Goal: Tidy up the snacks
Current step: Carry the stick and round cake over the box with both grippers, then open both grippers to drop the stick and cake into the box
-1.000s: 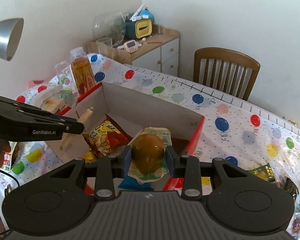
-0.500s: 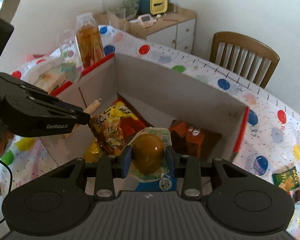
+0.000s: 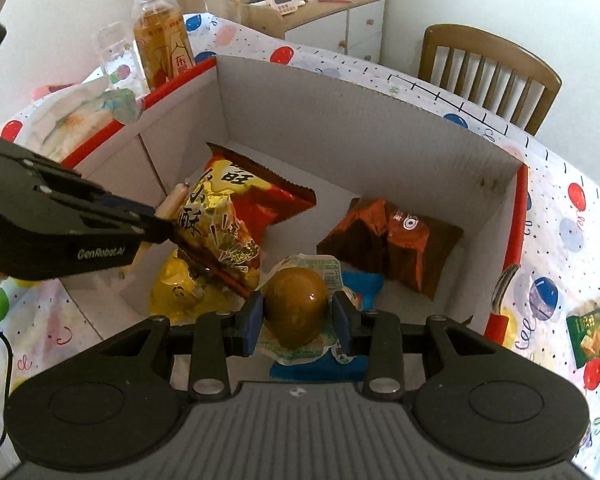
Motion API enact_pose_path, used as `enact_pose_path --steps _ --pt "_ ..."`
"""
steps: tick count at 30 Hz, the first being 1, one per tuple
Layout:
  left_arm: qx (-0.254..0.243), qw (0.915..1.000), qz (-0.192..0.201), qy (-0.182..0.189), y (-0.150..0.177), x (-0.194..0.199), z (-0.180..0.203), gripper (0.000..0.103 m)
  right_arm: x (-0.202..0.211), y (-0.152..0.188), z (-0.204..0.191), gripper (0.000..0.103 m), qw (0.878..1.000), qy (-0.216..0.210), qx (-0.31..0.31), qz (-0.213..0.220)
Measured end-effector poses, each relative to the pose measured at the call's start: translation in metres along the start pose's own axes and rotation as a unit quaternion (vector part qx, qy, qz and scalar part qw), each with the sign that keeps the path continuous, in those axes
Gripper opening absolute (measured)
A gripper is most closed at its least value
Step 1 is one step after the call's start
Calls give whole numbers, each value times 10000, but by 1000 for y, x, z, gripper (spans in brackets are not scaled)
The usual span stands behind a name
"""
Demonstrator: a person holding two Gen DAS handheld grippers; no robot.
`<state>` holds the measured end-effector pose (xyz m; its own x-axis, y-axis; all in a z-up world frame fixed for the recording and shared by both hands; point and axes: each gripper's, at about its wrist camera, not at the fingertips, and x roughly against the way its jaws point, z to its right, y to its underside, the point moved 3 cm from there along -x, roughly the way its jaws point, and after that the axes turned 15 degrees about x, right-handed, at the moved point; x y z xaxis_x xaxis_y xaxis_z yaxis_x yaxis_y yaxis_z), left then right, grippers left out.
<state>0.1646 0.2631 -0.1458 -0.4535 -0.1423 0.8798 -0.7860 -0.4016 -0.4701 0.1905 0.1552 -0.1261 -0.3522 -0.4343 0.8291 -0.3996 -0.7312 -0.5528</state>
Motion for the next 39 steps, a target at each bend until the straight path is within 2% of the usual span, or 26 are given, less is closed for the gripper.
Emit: enact_pose_path --steps 8,10,12,15,19,22,28,32,35,39 --pt "81 9999 -59 -10 4 3 -2 18 3 1 3 38 9998 -37 -181 18" --pt "101 9999 -33 -9 5 5 -2 20 7 1 3 45 9997 -51 -225 75" --pt "141 9999 -17 14 6 9 -2 26 13 0 4 56 9995 -17 -248 170" --pt "173 9998 44 22 6 15 -2 34 21 0 4 56 9993 -24 -288 247" --pt "172 9997 135 87 6 25 -1 38 32 2 8 57 9987 -16 -359 351" --pt "172 9995 235 116 7 36 2 46 40 3 11 57 9981 -19 -433 437" --pt "191 9984 476 241 6 55 10 52 63 7 22 62 9958 -20 -603 682" --pt "164 9974 620 317 8 67 20 60 80 10 29 64 9940 -37 -686 853" --pt "137 9967 693 388 9 75 27 63 93 14 34 71 9924 -28 -721 993" --pt "126 9957 778 495 11 86 39 67 110 22 41 72 9902 -41 -789 1153"
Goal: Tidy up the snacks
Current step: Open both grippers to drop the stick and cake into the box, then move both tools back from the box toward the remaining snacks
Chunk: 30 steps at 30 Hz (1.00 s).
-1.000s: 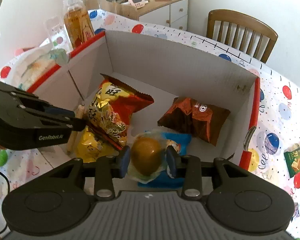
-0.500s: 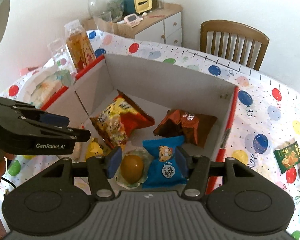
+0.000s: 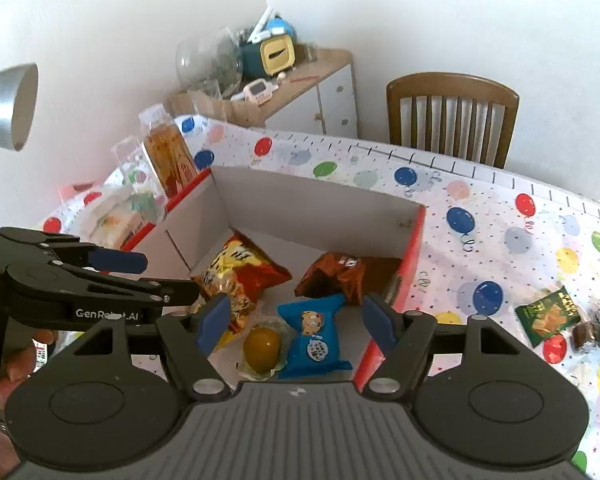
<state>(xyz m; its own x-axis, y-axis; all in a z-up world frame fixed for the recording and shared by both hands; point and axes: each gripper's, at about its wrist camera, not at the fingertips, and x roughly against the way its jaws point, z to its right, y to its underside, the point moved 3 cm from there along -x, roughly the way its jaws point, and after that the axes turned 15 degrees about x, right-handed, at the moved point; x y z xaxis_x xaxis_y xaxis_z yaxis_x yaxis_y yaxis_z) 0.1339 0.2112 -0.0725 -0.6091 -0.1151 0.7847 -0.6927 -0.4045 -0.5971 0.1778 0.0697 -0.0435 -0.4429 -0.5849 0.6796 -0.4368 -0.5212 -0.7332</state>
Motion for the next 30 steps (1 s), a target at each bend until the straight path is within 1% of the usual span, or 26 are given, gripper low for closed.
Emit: enact_pose_path --steps 2,5,9,14,23,28,30 --pt "11 10000 63 64 0 6 7 71 10 2 5 73 10000 1 -50 79" --pt "-9 9997 171 156 1 14 19 72 25 5 12 78 9997 24 -121 222" --pt "-49 9992 284 288 3 24 37 78 47 12 24 79 9990 55 -199 391" --pt "-175 9977 441 491 11 35 64 82 73 26 41 82 9977 193 -351 545" --pt "-522 9922 674 904 31 47 126 90 114 64 76 83 9954 504 -524 627" --pt "-579 9902 629 1101 44 43 159 96 130 91 101 83 9942 698 -602 556" --pt "-583 9896 610 1161 49 40 172 100 137 104 112 83 9937 768 -646 493"
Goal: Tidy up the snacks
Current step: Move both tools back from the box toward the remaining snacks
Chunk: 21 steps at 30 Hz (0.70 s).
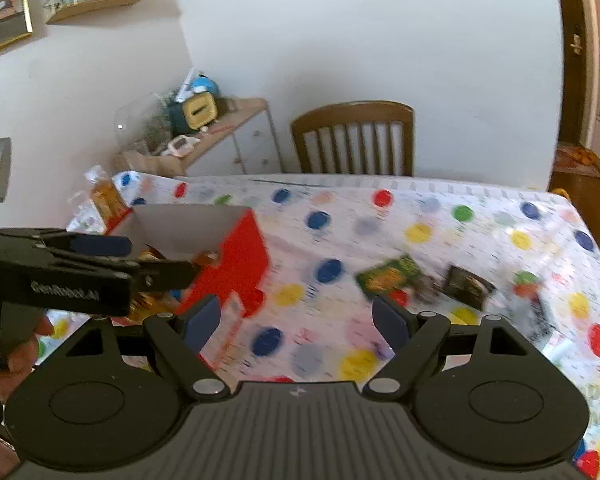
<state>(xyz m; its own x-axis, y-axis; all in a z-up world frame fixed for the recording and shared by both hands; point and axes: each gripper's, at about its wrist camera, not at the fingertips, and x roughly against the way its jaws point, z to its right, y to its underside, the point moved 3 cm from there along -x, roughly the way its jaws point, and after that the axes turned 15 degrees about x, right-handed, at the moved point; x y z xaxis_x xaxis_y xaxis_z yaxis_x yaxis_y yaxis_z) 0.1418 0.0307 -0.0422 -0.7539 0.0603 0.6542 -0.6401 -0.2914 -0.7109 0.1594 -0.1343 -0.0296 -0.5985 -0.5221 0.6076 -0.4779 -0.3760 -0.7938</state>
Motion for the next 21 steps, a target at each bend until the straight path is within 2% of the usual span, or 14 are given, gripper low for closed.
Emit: enact_pose_path --steps 11,21 --pt "-1 9999 -171 21 24 -41 51 103 22 53 80 83 9981 543 -128 -274" --pt "-78 9993 -351 -70 36 -84 78 102 12 73 157 83 9930 911 -495 -563"
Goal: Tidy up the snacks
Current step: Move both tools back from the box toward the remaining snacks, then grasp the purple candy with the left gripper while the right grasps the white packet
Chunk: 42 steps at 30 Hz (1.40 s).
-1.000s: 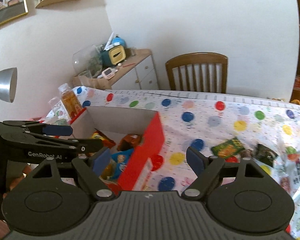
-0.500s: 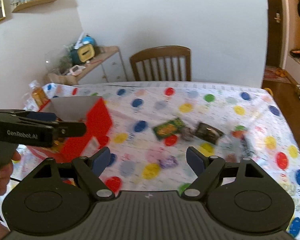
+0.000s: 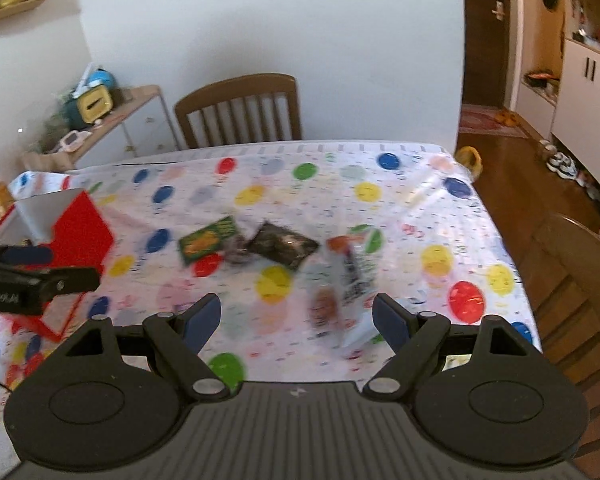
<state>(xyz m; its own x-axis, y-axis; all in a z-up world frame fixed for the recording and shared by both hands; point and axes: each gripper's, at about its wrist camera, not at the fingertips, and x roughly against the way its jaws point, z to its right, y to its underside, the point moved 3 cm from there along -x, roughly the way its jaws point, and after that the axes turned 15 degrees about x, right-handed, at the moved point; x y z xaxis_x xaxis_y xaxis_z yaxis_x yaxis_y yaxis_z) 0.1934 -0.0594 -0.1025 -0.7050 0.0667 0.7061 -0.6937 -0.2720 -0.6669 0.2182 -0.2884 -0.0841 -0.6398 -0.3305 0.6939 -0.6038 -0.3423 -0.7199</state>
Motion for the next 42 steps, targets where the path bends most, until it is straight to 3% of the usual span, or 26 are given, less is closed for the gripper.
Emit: enact_pose_path --steps 13,20,27,33,40,42 --pt "-125 9990 -406 -107 7 -54 16 98 -50 2 48 83 9989 113 -121 -438" --pt "-453 9962 -738 -100 18 -83 24 83 -80 3 60 83 9971 45 -246 -719" --pt "-825 9918 -978 -51 27 -104 31 65 -102 2 63 61 9954 -43 -308 -905" --pt "-847 9898 -1140 -78 30 -115 25 52 -114 1 59 47 9951 -90 -253 -949" --pt "-955 9890 -1134 10 31 -118 30 42 -124 -1 56 37 9951 -132 -250 -950" --pt "-960 9888 -1142 57 32 -118 32 34 -125 -1 56 33 9951 -126 -256 -951"
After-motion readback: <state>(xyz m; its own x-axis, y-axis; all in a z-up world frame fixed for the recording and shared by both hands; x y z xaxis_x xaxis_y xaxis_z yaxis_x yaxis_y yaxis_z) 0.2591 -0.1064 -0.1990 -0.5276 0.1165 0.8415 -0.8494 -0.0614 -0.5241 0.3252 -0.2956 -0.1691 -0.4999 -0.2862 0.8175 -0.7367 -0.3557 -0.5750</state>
